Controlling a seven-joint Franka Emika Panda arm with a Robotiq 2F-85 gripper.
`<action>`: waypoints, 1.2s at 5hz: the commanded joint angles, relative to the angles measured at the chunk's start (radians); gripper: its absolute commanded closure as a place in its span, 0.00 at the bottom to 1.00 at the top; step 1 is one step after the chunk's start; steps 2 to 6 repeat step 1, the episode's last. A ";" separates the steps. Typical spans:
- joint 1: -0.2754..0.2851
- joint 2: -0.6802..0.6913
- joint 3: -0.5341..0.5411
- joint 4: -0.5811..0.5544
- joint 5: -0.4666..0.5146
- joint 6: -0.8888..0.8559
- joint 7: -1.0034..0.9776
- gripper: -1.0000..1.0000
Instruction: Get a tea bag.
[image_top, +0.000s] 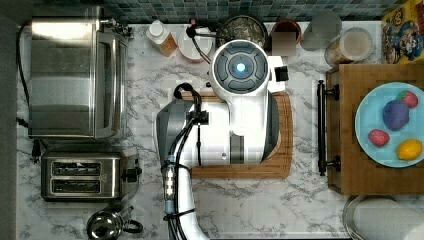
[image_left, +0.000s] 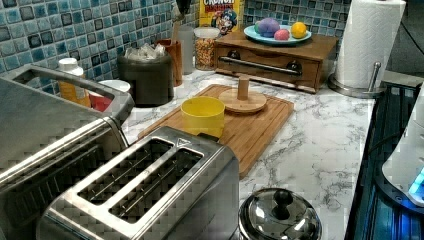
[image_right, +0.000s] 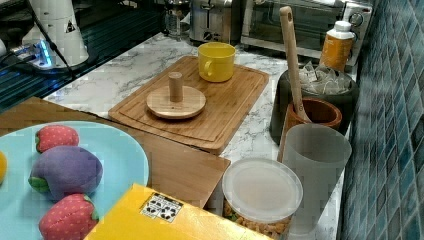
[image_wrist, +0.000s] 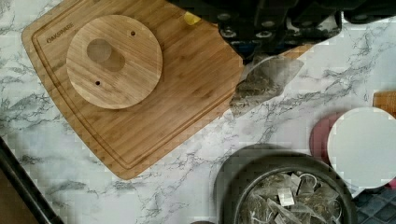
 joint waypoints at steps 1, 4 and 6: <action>0.016 -0.062 0.025 -0.014 0.037 0.000 -0.120 1.00; 0.016 -0.062 0.025 -0.014 0.037 0.000 -0.120 1.00; 0.016 -0.062 0.025 -0.014 0.037 0.000 -0.120 1.00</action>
